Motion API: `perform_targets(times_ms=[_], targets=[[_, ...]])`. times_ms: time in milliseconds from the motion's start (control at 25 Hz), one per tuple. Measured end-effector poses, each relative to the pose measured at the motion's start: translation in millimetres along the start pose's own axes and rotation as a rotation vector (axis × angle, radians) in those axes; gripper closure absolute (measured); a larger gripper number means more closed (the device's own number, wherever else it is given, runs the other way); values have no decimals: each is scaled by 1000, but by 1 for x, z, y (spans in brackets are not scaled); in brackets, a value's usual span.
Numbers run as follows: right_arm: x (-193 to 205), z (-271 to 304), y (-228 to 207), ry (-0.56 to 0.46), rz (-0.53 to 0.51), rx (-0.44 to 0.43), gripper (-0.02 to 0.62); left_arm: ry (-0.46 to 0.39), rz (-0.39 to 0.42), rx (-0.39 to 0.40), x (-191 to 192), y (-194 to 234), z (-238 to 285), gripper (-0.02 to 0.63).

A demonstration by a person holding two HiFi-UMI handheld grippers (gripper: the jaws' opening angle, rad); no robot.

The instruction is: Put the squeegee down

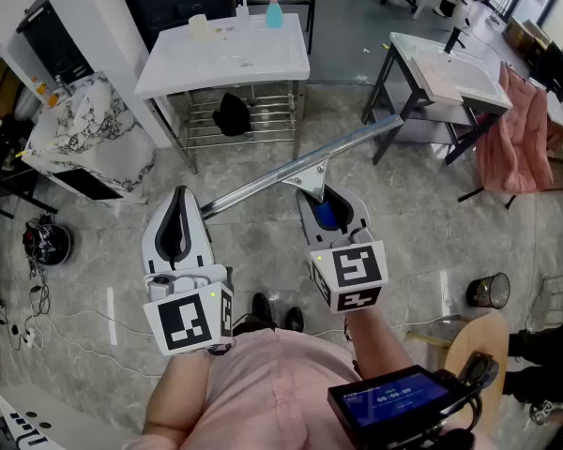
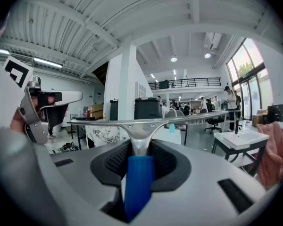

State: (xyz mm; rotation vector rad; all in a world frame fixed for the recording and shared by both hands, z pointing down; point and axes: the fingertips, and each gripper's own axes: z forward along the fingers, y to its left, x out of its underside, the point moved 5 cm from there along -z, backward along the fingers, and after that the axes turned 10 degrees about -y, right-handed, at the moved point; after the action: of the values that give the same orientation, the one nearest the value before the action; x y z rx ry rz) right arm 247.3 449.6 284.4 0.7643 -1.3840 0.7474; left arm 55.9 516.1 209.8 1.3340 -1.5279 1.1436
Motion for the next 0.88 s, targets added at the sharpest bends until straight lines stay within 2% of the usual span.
perform_targets(times_ms=[480, 680, 880], targets=[[-3, -9, -16, -29, 2, 9, 489, 10, 14, -18, 2, -14, -13, 597], [-6, 19, -18, -32, 9, 10, 489, 27, 15, -46, 13, 5, -2, 597], [6, 71, -15, -14, 13, 10, 489, 52, -2, -61, 47, 35, 31, 597]])
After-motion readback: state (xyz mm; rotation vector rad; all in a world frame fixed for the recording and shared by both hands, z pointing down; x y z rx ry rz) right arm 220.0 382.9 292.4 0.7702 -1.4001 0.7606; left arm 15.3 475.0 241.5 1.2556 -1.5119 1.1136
